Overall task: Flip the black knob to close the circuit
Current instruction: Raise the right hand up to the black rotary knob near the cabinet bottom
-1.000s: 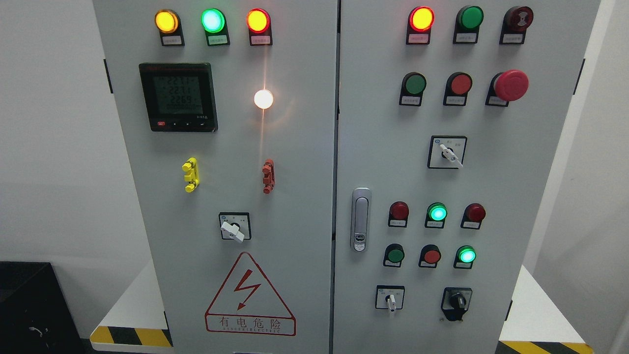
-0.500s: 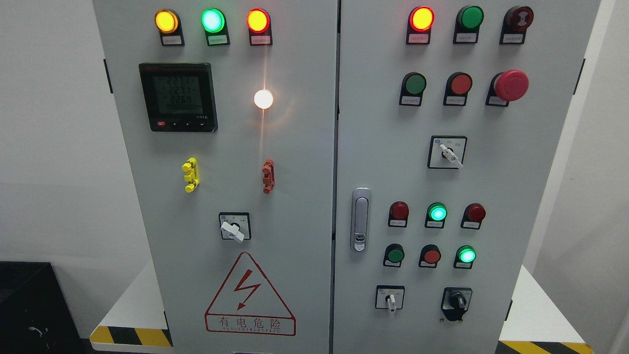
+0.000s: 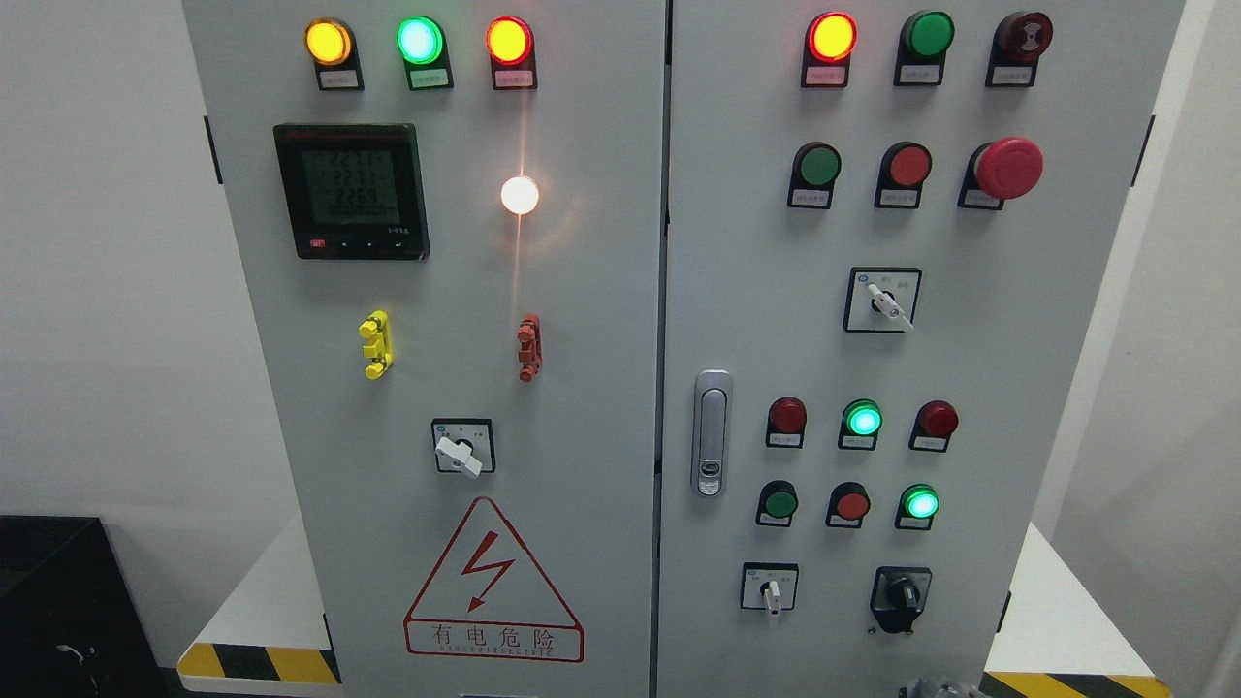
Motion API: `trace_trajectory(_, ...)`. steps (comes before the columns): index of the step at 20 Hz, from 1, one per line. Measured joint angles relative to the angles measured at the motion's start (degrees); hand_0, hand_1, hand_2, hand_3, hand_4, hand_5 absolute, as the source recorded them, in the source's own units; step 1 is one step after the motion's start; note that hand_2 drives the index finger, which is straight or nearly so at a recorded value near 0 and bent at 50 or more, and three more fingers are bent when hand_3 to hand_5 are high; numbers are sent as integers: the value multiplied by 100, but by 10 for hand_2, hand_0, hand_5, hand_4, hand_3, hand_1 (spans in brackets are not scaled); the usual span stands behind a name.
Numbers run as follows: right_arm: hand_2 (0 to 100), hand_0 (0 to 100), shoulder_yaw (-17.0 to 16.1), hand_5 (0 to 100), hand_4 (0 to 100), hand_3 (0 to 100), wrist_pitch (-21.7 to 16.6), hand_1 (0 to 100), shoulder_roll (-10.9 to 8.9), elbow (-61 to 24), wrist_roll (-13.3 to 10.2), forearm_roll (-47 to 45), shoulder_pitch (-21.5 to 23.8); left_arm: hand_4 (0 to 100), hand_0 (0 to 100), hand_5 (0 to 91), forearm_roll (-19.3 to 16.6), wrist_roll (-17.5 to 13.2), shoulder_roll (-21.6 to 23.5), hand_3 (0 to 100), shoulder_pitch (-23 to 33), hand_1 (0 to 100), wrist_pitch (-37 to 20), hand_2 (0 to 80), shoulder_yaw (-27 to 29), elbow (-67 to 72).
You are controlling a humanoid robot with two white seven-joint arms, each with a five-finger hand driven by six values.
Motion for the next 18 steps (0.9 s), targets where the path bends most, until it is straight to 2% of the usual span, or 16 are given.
trace_trajectory(18, 944, 0, -99, 986, 955, 1000, 53, 0, -173, -106, 216, 4, -414, 0, 120, 0, 2, 0, 0, 0, 0, 556, 0, 0, 0, 0)
